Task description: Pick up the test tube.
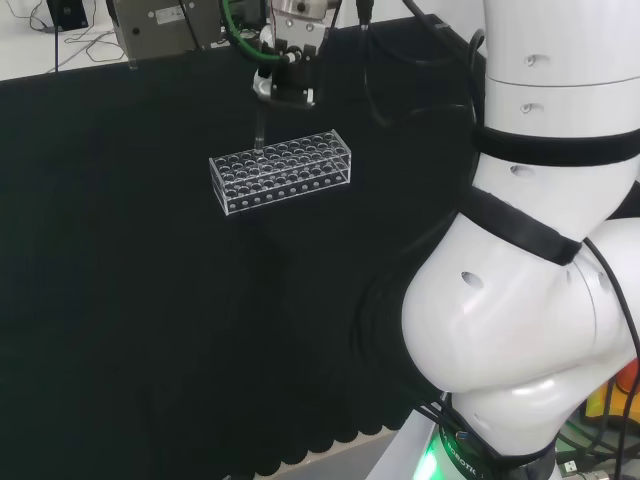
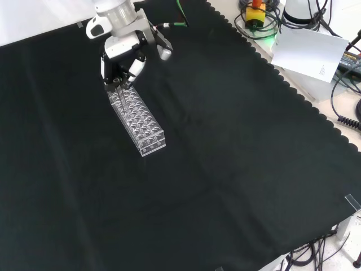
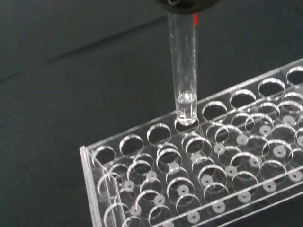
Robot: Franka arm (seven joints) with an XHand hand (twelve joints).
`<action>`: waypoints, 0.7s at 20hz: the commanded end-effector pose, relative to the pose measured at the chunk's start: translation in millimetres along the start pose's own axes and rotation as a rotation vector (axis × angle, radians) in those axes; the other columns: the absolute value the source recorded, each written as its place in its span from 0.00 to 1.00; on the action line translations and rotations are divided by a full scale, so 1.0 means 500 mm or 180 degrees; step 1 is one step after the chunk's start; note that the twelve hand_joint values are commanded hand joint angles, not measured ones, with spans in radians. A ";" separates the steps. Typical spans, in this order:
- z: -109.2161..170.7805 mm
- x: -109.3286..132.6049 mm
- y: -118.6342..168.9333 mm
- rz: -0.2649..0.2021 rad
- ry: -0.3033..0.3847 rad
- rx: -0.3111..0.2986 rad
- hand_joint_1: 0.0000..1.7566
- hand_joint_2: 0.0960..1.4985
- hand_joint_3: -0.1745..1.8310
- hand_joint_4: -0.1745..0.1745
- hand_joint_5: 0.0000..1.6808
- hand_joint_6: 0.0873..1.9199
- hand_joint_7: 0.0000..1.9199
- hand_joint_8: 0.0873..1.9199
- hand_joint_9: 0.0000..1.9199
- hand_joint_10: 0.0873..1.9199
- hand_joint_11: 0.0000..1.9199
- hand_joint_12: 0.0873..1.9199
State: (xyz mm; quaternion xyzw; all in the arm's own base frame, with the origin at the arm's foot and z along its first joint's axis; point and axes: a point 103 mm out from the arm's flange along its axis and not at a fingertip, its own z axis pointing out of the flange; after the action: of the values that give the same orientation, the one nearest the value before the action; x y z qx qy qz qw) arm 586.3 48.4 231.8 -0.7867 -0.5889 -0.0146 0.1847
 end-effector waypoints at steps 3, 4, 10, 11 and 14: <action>-0.070 -0.003 -0.022 -0.0070 0.0125 -0.0076 0.81 0.70 0.00 0.00 0.75 0.05 0.61 0.48 0.67 0.32 0.72 0.39; -0.081 -0.002 -0.027 -0.0079 0.0140 -0.0094 0.81 0.70 0.00 0.00 0.75 0.05 0.61 0.48 0.67 0.32 0.72 0.39; -0.150 0.000 -0.057 -0.0143 0.0228 -0.0204 0.81 0.70 0.00 0.00 0.75 0.05 0.61 0.48 0.66 0.32 0.72 0.39; -0.161 0.000 -0.061 -0.0152 0.0240 -0.0221 0.81 0.70 0.00 0.00 0.75 0.05 0.61 0.48 0.66 0.32 0.72 0.39; -0.188 0.000 -0.075 -0.0177 0.0275 -0.0260 0.81 0.70 0.00 0.00 0.75 0.04 0.61 0.48 0.66 0.32 0.72 0.39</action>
State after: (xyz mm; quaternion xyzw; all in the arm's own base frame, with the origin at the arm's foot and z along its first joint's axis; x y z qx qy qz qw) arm 578.0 34.5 307.9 -0.7785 -0.5991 -0.0643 0.1754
